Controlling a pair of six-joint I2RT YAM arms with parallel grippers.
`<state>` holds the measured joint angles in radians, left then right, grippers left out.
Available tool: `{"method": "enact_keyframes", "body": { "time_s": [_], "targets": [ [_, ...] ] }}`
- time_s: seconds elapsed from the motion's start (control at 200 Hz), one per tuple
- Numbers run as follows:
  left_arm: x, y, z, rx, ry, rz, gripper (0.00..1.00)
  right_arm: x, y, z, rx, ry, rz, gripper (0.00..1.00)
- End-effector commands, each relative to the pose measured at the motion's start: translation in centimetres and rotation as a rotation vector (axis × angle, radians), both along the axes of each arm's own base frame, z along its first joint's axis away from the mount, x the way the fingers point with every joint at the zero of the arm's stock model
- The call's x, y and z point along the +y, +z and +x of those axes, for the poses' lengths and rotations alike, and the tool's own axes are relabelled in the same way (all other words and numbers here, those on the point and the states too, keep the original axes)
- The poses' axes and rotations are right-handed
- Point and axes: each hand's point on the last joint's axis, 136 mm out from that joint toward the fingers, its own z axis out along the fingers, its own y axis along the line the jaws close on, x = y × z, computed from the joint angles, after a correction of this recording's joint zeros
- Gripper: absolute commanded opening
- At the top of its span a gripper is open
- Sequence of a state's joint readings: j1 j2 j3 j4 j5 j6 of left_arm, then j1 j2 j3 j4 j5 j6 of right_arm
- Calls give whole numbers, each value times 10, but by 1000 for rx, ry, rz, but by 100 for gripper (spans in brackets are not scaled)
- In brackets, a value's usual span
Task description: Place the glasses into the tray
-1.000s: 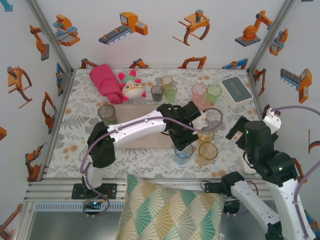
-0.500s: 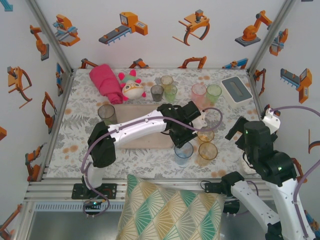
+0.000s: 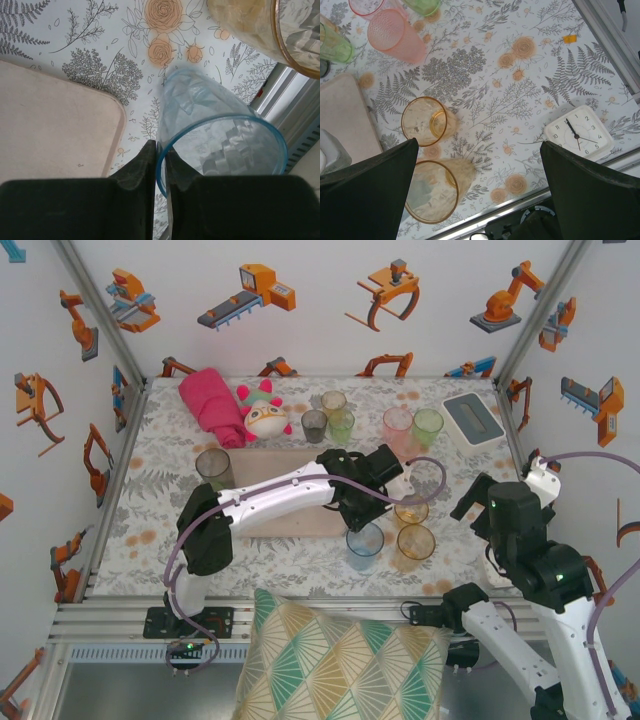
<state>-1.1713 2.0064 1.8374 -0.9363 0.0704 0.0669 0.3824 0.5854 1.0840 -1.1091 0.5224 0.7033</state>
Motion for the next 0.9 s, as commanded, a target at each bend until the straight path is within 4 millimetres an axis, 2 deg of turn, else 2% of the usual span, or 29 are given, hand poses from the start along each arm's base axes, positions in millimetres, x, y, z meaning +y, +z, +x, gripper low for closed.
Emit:
{"method": "enact_keyframes", "body": {
  "time_s": [0.0, 0.18, 0.501, 0.656, 0.896],
  "targets": [
    [-3, 6, 0, -9, -11, -1, 17, 1, 4, 4, -23, 3, 3, 100],
    [-4, 11, 3, -27, -11, -4, 8, 1, 4, 4, -21, 5, 0, 99],
    [-1, 30, 10, -64, -13, -18, 8, 1, 4, 3, -25, 7, 0, 99],
    [10, 48, 29, -85, 24, -45, 8, 0, 5, 3, -28, 6, -1, 99],
    [44, 85, 82, -133, 144, -97, 8, 2, 1, 5, -16, 12, -7, 99]
  ]
}}
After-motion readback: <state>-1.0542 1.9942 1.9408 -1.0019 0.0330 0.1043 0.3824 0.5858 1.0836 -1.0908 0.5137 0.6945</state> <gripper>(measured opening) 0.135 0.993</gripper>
